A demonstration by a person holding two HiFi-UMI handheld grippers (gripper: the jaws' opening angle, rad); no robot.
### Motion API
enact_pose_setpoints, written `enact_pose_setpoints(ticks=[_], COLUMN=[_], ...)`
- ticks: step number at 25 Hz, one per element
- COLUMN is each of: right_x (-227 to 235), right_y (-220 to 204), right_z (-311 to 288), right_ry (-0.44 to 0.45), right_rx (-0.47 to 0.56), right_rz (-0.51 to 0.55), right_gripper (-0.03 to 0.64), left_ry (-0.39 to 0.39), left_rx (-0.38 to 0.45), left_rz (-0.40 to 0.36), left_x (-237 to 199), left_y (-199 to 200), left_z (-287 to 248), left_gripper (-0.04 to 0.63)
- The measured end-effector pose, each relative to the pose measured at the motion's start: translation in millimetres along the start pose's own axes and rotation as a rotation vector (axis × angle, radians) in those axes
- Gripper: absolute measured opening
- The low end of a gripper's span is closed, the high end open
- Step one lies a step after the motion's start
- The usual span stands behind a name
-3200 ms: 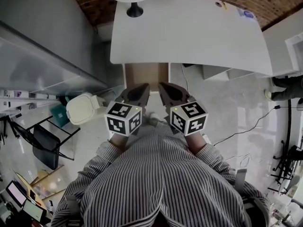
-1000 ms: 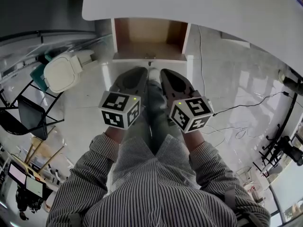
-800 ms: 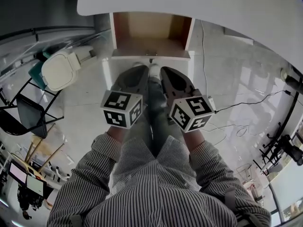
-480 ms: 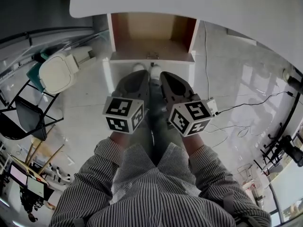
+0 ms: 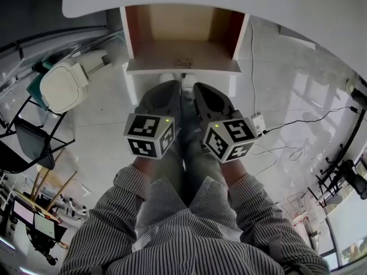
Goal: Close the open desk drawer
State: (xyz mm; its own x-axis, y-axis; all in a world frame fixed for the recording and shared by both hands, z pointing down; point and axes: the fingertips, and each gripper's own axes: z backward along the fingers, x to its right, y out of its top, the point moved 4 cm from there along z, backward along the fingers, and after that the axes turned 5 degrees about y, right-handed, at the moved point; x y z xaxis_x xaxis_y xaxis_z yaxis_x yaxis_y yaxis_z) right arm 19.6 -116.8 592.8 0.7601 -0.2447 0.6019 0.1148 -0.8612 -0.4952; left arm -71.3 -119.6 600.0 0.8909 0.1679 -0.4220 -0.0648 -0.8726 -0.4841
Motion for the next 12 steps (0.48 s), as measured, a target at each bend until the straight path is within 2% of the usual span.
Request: enact_pose_setpoints(ticks=[12], right_x=[23.4], right_y=[-7.6], right_z=[-16.5], right_ry=[-0.049], right_rx=[0.03], right_rz=[-0.019], right_gripper=[0.017], left_ry=[0.031], left_rx=[0.043], left_rz=[0.015], left_x=[-12.7], left_y=[-2.4], left_z=[-20.6], left_gripper=[0.015])
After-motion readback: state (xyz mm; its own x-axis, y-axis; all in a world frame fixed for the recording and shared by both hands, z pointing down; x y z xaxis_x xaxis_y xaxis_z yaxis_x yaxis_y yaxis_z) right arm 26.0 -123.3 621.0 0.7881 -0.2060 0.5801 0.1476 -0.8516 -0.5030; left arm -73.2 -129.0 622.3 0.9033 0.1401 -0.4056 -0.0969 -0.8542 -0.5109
